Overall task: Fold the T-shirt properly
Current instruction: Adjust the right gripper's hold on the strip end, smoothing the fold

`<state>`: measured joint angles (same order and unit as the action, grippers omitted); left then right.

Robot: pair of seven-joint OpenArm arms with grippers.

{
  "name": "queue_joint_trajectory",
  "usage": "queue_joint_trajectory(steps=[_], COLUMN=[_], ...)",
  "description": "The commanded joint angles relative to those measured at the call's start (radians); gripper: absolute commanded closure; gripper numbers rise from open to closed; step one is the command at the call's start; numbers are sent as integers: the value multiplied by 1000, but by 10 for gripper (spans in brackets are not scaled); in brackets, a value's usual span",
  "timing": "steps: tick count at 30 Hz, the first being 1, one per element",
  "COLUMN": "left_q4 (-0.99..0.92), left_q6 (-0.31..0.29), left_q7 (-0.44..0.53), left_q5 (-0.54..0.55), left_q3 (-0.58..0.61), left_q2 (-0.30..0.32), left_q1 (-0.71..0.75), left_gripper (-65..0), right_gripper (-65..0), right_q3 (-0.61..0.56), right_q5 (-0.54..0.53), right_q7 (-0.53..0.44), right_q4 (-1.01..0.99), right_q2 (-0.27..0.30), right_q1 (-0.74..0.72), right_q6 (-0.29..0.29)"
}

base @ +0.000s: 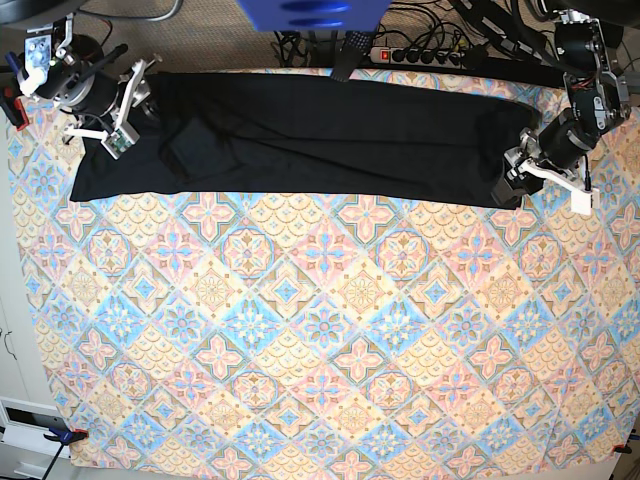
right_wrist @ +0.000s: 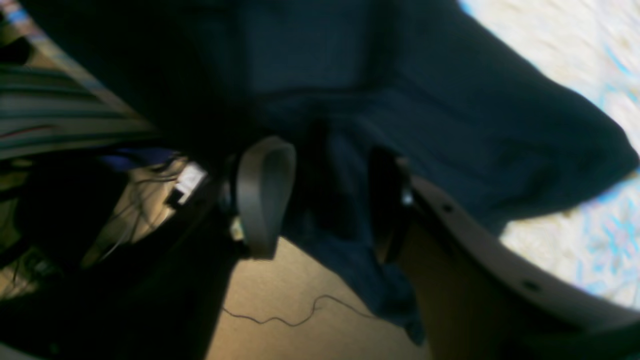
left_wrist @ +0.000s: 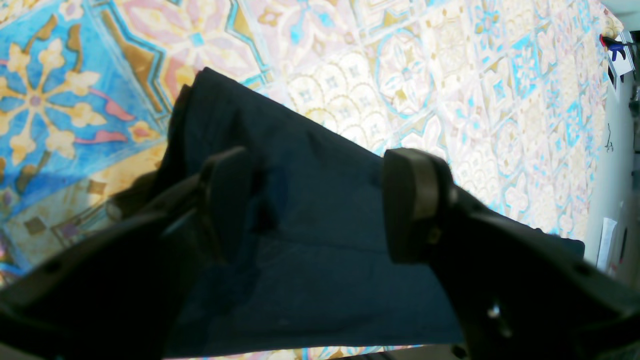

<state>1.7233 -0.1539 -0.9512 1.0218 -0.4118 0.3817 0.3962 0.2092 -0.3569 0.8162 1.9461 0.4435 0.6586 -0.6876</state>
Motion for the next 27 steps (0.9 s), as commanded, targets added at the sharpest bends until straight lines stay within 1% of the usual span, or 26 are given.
queue_joint_trajectory(steps=[1, 3, 9, 12, 27], left_q4=[14, 14, 14, 14, 14], left_q6=[-5, -5, -5, -5, -5], left_q7=[14, 14, 14, 14, 14], left_q5=[10, 10, 10, 10, 10], left_q3=[-6, -6, -6, -6, -6], left_q2=[13, 13, 13, 13, 13], left_q1=[-4, -4, -4, -4, -4], left_gripper=[-403, -403, -403, -403, -403], right_gripper=[-280, -281, -280, -279, -279], right_q3=[5, 0, -115, -150, -159], right_q5=[-14, -15, -14, -14, -12], right_q7=[-11, -11, -11, -11, -11], right_q4=[13, 6, -23, -40, -66], right_q2=[10, 10, 8, 8, 10], right_q1=[-9, -30, -107, -121, -86], right_q6=[-11, -11, -11, -11, -11])
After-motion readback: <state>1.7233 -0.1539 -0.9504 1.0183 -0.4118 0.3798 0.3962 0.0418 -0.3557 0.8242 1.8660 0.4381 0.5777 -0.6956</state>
